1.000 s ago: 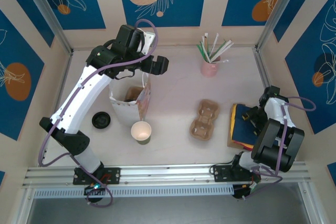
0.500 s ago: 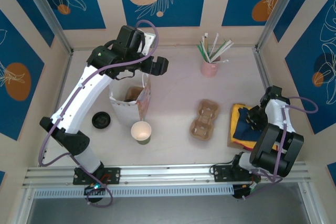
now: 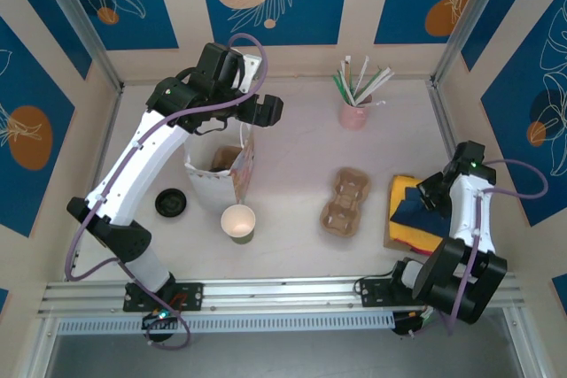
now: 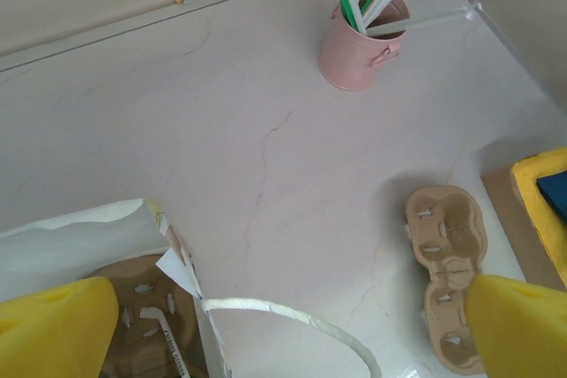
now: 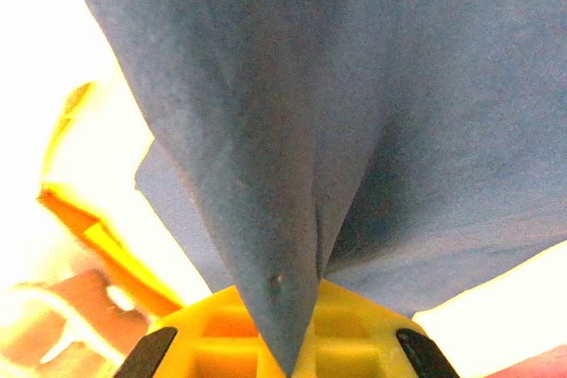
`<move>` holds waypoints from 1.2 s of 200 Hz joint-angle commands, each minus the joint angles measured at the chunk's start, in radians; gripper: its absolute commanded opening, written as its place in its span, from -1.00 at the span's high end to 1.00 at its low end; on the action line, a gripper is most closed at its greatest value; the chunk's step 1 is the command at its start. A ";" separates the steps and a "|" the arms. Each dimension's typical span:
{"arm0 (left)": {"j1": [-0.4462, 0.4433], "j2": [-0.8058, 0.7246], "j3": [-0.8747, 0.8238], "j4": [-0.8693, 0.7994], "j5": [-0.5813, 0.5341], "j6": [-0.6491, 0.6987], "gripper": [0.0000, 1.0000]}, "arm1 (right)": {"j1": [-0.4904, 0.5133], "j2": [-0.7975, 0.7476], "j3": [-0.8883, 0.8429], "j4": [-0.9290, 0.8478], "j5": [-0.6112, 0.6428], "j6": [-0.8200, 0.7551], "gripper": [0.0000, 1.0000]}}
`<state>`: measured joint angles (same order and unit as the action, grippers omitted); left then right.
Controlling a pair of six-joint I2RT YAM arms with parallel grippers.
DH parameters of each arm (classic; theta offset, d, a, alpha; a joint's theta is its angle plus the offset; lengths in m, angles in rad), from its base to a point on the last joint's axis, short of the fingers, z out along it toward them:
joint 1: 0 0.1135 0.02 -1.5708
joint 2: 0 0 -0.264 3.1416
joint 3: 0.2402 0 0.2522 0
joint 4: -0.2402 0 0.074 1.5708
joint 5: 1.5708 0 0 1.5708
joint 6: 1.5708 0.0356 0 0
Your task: Pack the takeout coffee
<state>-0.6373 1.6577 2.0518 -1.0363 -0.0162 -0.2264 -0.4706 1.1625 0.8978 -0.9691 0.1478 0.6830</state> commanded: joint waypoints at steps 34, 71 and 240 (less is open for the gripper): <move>0.007 -0.020 0.011 0.016 -0.051 -0.010 -1.00 | 0.058 -0.076 0.132 -0.074 -0.074 0.040 1.00; 0.009 -0.016 0.020 0.017 -0.061 -0.022 -0.99 | 0.180 -0.112 0.206 -0.056 -0.058 0.077 1.00; 0.017 -0.161 -0.056 -0.029 -0.275 -0.118 -0.99 | 0.728 0.043 0.604 0.226 -0.033 0.066 1.00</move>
<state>-0.6285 1.5406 2.0197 -1.0336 -0.2497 -0.3172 0.1951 1.1679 1.4231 -0.8185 0.1078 0.7811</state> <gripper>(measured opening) 0.998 0.054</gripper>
